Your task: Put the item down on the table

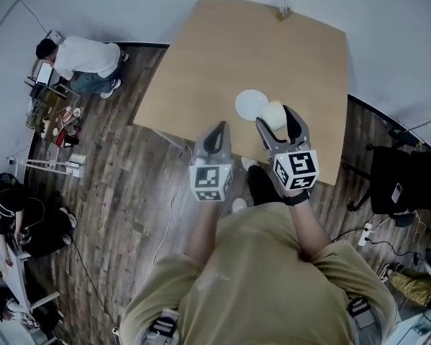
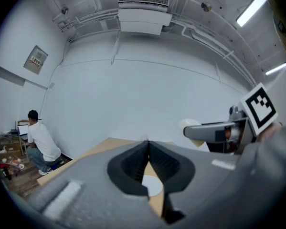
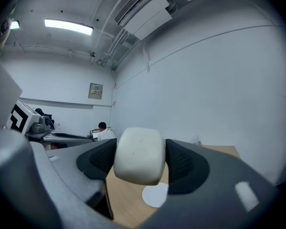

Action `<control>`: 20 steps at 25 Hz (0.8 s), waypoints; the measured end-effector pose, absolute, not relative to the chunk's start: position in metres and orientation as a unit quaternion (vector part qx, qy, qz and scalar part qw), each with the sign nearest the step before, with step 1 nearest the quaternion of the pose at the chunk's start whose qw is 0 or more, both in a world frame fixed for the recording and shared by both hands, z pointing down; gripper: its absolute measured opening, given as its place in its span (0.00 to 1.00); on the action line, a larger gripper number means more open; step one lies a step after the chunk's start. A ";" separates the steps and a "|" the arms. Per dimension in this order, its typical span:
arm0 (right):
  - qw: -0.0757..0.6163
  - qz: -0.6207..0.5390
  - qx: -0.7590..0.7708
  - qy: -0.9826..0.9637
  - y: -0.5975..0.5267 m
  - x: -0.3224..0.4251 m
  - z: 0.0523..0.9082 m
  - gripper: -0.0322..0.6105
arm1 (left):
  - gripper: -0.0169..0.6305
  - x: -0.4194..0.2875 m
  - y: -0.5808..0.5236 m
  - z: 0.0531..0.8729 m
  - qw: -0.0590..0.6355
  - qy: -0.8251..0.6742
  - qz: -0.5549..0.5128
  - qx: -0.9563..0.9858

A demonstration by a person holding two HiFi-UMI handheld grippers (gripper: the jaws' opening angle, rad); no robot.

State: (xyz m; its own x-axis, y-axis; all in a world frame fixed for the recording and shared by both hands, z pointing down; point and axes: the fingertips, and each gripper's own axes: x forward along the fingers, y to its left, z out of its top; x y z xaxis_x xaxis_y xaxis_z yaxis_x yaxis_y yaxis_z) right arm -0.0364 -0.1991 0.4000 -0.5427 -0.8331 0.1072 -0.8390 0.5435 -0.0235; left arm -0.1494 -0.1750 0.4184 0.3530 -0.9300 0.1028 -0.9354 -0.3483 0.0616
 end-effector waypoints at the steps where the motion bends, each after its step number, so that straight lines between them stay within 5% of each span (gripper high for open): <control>1: 0.045 0.040 0.476 -0.877 -0.210 -0.038 0.405 0.56 | 0.03 -0.150 -0.184 0.420 0.056 -0.567 0.025 0.822; 20: 0.160 0.143 0.450 -0.867 -0.366 -0.035 0.569 0.56 | 0.03 -0.133 -0.346 0.542 0.149 -0.556 0.109 0.810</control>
